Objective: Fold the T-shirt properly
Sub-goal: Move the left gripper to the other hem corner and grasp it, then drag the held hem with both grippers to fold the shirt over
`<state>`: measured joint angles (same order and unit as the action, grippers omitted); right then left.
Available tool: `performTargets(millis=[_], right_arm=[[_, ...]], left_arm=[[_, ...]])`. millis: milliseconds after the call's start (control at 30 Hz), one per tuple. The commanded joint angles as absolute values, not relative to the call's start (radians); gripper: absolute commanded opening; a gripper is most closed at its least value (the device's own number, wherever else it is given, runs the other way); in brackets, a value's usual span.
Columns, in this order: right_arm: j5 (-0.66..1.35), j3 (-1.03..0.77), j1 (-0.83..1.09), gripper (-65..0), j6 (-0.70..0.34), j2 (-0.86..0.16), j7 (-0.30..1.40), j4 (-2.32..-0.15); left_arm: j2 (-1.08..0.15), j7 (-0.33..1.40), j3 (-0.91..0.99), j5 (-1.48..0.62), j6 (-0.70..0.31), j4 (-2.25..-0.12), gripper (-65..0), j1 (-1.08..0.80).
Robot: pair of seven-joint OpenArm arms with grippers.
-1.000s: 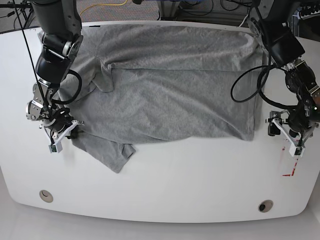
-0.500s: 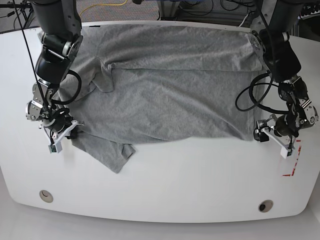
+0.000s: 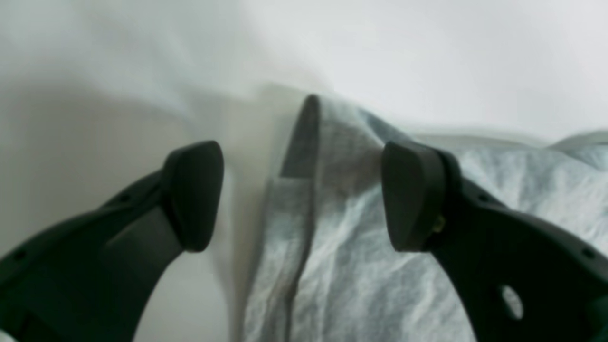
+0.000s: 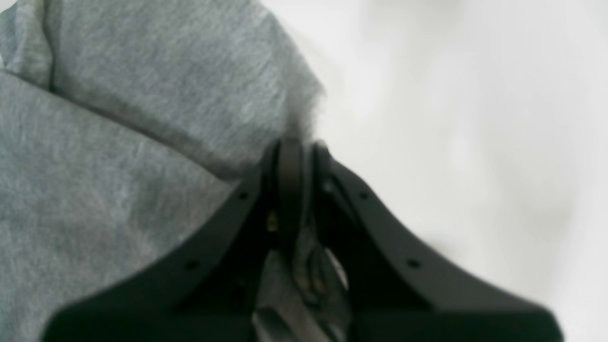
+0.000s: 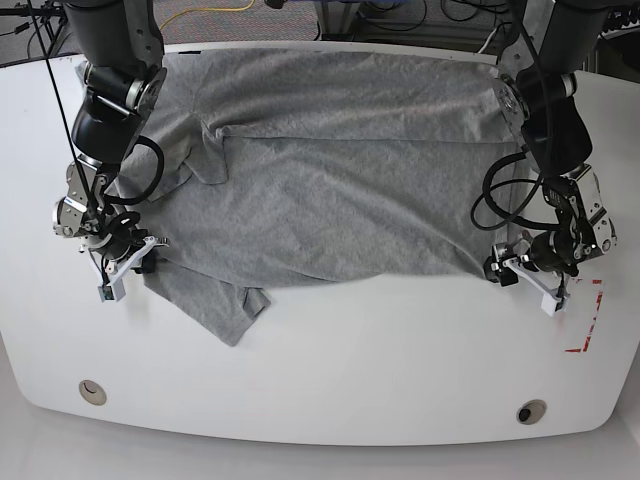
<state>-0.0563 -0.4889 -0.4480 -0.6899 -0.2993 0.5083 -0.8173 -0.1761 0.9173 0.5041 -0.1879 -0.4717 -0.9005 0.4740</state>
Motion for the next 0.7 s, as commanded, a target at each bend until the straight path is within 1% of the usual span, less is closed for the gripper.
performTargets(millis=[0,67,200,300,367,433,500,667], right_arm=[[-0.044,-0.490,-0.478,-64.5,-0.698,-0.318,0.487,-0.839],[-0.044,-0.490,-0.478,-64.5,-0.698,-0.318,0.487,-0.839],[-0.044,-0.490,-0.478,-64.5,-0.698,-0.318,0.487,-0.857],[-0.047,-0.490,-0.475,-64.5,-0.698,-0.317,0.493,-0.895],[-0.045,-0.490,-0.475,-64.5,-0.698,-0.317,0.518,-0.911],[-0.044,-0.490,-0.475,-64.5,-0.698,-0.317,0.539,-0.921],[-0.044,-0.490,-0.476,-64.5,-0.698,-0.317,0.552,-0.932],[-0.047,-0.490,-0.475,-64.5,-0.698,-0.317,0.562,-0.986]], left_arm=[[-0.159,0.921,0.498,-0.193,-0.473,-0.908,-16.5,0.493],[-0.148,0.921,0.484,-0.193,-0.475,-0.908,-19.3,0.495],[-0.139,0.920,0.463,-0.193,-0.475,-0.908,-30.3,0.496],[-0.124,0.920,0.463,-0.193,-0.475,-0.908,-41.8,0.513],[-0.122,0.920,0.461,-0.193,-0.475,-0.909,-51.3,0.518],[-0.122,0.920,0.456,-0.193,-0.475,-0.909,-57.6,0.519],[-0.122,0.920,0.440,-0.193,-0.475,-0.912,-60.8,0.519],[-0.125,0.920,0.395,-0.193,-0.475,-0.969,-61.1,0.516]])
